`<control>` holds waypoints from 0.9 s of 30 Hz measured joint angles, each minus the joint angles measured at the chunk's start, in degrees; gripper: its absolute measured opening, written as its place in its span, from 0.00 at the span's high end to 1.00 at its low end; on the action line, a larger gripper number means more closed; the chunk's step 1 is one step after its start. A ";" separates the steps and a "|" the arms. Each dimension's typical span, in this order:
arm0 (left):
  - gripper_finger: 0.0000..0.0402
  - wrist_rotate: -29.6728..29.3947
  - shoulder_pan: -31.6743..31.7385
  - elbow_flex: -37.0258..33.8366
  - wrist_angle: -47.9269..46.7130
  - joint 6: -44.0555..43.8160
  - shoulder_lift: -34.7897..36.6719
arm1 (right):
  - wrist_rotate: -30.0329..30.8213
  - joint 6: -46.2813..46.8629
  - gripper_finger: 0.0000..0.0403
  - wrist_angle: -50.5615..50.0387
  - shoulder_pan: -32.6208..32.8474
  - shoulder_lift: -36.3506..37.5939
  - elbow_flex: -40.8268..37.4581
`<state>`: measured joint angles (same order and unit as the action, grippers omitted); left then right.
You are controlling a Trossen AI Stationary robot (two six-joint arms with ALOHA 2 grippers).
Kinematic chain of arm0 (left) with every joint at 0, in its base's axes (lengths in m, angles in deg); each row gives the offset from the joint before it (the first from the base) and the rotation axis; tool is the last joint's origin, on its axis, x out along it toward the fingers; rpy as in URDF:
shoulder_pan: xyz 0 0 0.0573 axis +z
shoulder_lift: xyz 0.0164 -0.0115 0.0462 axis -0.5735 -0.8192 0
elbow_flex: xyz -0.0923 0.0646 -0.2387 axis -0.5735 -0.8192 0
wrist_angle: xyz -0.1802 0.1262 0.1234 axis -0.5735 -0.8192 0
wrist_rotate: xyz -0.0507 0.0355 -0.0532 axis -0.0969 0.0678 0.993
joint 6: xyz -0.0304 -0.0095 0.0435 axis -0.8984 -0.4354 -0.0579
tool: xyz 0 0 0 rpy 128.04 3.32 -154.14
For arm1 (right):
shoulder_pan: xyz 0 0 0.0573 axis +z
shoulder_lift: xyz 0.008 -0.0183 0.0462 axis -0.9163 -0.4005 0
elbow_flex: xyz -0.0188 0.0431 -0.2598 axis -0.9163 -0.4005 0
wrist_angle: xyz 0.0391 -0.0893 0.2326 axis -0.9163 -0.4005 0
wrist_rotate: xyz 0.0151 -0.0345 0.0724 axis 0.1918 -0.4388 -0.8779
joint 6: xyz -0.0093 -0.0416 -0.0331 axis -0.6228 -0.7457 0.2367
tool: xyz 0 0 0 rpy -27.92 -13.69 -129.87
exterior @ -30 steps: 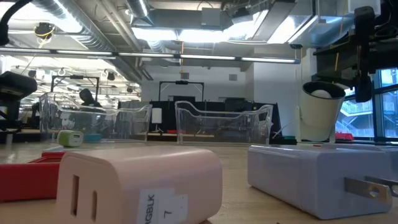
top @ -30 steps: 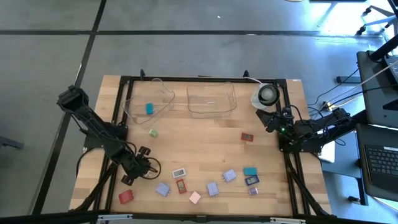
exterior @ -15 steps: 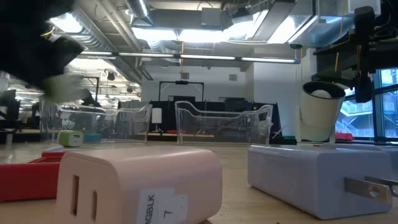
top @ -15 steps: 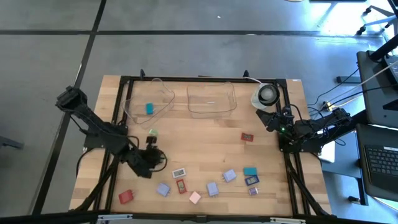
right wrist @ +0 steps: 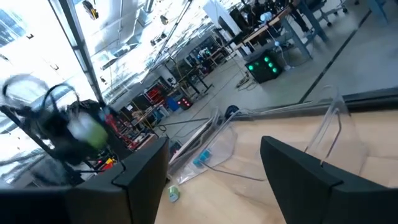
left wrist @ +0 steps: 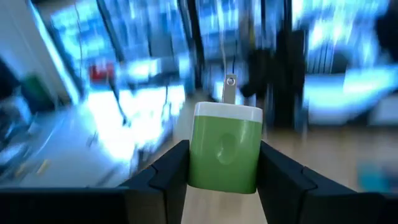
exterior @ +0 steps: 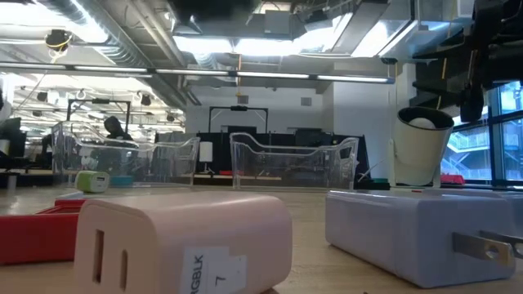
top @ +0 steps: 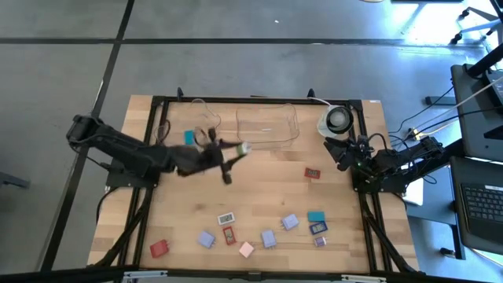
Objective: Pick & Place Office items
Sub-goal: Put the bottom green charger adapter into the right transparent bin
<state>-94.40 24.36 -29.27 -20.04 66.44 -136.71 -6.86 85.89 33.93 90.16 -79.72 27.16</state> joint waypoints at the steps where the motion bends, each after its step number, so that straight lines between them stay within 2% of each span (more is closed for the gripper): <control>1: 0.62 2.42 1.51 0.02 4.60 0.84 0.00 | -0.02 -0.18 0.36 0.05 -0.01 0.00 0.00; 6: 0.63 9.91 6.66 0.02 19.01 1.70 0.00 | -0.43 -0.31 0.36 -0.07 -0.01 0.00 0.00; 11: 0.62 14.64 8.87 0.02 23.30 1.70 0.00 | -0.46 -0.46 0.36 -0.08 0.00 0.00 0.00; 23: 0.61 14.00 12.45 0.02 24.06 1.72 -0.49 | 1.92 -5.23 0.36 -0.09 -0.02 0.00 0.00; 27: 0.61 13.46 14.57 0.02 24.44 -0.60 -3.30 | 2.80 -7.96 0.36 -0.11 -0.05 0.00 0.00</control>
<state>-80.94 38.93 -29.24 4.40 65.84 -140.01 -4.06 77.94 33.81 90.11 -79.72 27.16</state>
